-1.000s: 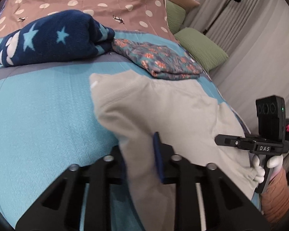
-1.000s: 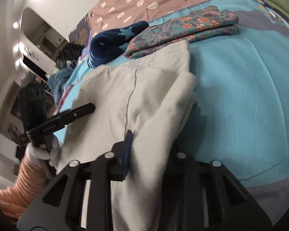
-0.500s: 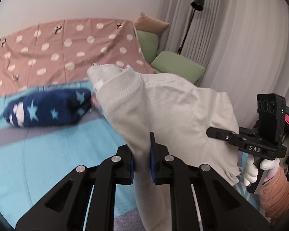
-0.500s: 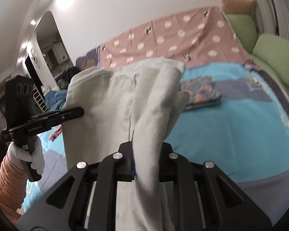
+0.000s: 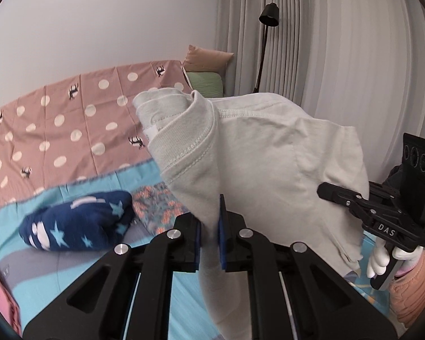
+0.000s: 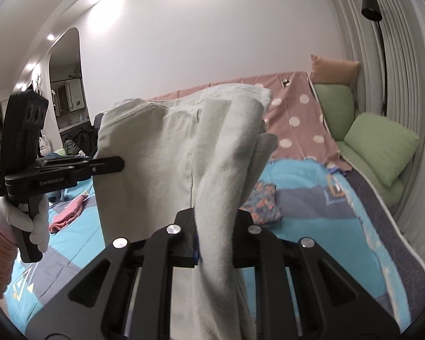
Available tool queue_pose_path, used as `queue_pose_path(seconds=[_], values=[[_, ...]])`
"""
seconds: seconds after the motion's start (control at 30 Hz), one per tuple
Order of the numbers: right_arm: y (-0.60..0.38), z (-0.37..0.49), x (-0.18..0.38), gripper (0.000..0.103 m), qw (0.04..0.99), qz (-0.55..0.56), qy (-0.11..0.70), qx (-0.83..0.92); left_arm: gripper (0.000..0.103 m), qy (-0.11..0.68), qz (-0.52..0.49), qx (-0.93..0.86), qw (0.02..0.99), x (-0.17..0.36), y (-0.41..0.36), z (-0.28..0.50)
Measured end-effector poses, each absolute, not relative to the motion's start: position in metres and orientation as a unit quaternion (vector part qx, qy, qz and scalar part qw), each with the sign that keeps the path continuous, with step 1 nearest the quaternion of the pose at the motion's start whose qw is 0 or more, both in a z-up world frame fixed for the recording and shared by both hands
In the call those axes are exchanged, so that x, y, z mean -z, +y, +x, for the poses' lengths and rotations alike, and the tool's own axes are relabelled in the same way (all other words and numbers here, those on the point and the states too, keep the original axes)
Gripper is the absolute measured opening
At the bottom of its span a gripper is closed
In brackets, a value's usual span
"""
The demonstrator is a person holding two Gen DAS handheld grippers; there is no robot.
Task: Fold small clothes
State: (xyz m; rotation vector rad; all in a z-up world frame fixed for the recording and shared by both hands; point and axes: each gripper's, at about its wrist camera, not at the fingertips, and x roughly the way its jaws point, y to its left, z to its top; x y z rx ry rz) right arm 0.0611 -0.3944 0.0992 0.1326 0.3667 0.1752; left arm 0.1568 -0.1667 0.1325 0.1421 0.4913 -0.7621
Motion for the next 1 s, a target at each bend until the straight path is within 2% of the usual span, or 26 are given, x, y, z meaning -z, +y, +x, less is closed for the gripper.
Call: queue_pose_path(seconds=[0.33,0.57,0.6,0.63,0.67,0.7,0.73,0.77,0.83,1.0], values=[[-0.406,0.129,-0.118,0.014,0.983,0.05,0.163,-0.069,0.009,0.226,0.095,0.34,0.908,-0.16,-0.192,0.213],[-0.413,0.221,-0.114,0.014,0.979,0.053,0.193,-0.049,0.01,0.242,0.11,0.29,0.919,-0.14,-0.223,0.293],[-0.414,0.238,-0.11,0.014,0.977,0.057,0.198,-0.044,0.013,0.242,0.111,0.279,0.923,-0.135,-0.227,0.305],[-0.417,0.256,-0.104,0.019,0.976,0.063,0.205,-0.042,0.023,0.242,0.118,0.257,0.928,-0.124,-0.232,0.322],[-0.422,0.282,-0.093,0.036,0.972,0.071,0.219,-0.037,0.044,0.242,0.139,0.214,0.936,-0.108,-0.238,0.343],[-0.426,0.304,-0.08,0.048,0.967,0.076,0.242,-0.028,0.049,0.242,0.153,0.183,0.94,-0.097,-0.241,0.355],[-0.43,0.322,-0.064,0.056,0.959,0.08,0.27,-0.009,0.049,0.252,0.171,0.156,0.94,-0.08,-0.243,0.369],[-0.436,0.338,-0.041,0.05,0.948,0.083,0.306,0.023,0.049,0.266,0.183,0.146,0.935,-0.066,-0.243,0.378],[-0.442,0.342,-0.004,0.045,0.933,0.113,0.342,0.024,0.049,0.29,0.189,0.154,0.926,-0.039,-0.237,0.382],[-0.431,0.301,0.04,0.044,0.929,0.092,0.358,0.01,0.059,0.31,0.201,0.199,0.907,-0.002,-0.219,0.351]])
